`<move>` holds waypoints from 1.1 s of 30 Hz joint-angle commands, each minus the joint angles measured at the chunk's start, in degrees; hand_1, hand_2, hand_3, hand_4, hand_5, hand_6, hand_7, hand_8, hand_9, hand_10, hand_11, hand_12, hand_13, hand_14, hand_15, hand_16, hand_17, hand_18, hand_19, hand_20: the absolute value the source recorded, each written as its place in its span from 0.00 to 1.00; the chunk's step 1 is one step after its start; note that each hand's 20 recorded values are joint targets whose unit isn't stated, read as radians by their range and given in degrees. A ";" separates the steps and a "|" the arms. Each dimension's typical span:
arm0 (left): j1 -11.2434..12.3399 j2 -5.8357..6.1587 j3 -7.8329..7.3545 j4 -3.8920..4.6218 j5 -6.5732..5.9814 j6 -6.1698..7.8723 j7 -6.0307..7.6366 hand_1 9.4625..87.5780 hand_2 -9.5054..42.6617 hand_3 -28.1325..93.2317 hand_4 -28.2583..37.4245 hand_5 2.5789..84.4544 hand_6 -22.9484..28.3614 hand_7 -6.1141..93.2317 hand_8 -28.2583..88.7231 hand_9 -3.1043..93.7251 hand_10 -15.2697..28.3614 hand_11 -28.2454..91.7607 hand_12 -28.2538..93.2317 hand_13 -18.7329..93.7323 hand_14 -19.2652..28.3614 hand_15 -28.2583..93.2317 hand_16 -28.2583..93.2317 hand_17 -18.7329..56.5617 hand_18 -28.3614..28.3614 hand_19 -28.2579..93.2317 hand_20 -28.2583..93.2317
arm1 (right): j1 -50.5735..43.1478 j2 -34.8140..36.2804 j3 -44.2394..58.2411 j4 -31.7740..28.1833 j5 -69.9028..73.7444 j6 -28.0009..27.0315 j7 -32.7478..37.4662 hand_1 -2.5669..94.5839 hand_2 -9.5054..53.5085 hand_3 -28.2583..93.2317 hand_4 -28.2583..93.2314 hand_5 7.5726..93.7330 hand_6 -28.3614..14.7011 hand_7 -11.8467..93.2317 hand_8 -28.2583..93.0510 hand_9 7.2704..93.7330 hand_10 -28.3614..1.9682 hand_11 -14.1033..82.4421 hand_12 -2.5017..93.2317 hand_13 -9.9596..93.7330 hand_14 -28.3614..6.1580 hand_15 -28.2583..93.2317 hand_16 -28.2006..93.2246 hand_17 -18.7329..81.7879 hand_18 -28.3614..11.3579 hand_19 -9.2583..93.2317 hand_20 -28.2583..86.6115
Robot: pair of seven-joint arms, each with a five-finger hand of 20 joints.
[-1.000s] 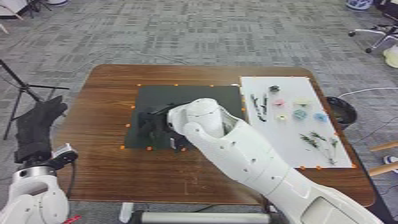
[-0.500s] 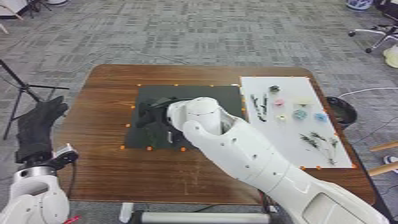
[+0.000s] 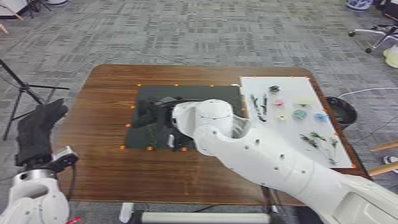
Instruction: Arrange flowers
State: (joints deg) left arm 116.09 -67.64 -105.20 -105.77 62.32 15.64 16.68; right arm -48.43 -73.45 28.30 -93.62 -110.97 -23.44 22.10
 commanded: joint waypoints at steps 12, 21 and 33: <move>0.67 -0.41 0.04 -0.81 -0.10 0.19 -0.69 0.11 0.34 0.78 0.00 0.62 0.51 0.20 0.18 0.55 0.69 0.42 0.34 0.49 0.74 0.37 0.24 0.34 0.69 0.30 0.38 | -5.31 4.92 1.89 -2.02 6.98 -3.99 6.45 0.31 0.42 0.68 0.16 0.67 0.59 0.21 0.17 0.72 0.49 0.24 0.12 1.00 0.73 0.77 0.46 0.85 0.27 1.00 0.85; 0.81 -0.51 0.20 -0.91 -0.27 0.61 -0.62 0.11 0.34 0.78 0.00 0.62 0.51 0.20 0.18 0.55 0.69 0.42 0.34 0.49 0.74 0.37 0.24 0.34 0.69 0.30 0.38 | -6.13 2.94 2.58 -1.43 10.55 -4.79 8.45 0.31 0.43 0.67 0.16 0.69 0.60 0.22 0.17 0.74 0.49 0.24 0.13 1.00 0.74 0.78 0.46 0.85 0.28 1.00 0.86; 0.37 -0.48 0.59 -0.66 -0.32 0.38 -0.49 0.11 0.34 0.78 0.00 0.62 0.51 0.20 0.18 0.55 0.69 0.42 0.34 0.49 0.74 0.37 0.24 0.34 0.69 0.30 0.38 | -6.23 0.32 2.44 -0.91 11.24 -4.78 8.33 0.31 0.43 0.66 0.16 0.70 0.60 0.22 0.17 0.75 0.49 0.24 0.13 1.00 0.74 0.78 0.46 0.85 0.28 1.00 0.86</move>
State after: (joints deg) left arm 116.41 -67.75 -104.71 -106.15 62.33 15.76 16.37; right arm -54.24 -71.38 31.08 -94.81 -99.99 -27.63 30.12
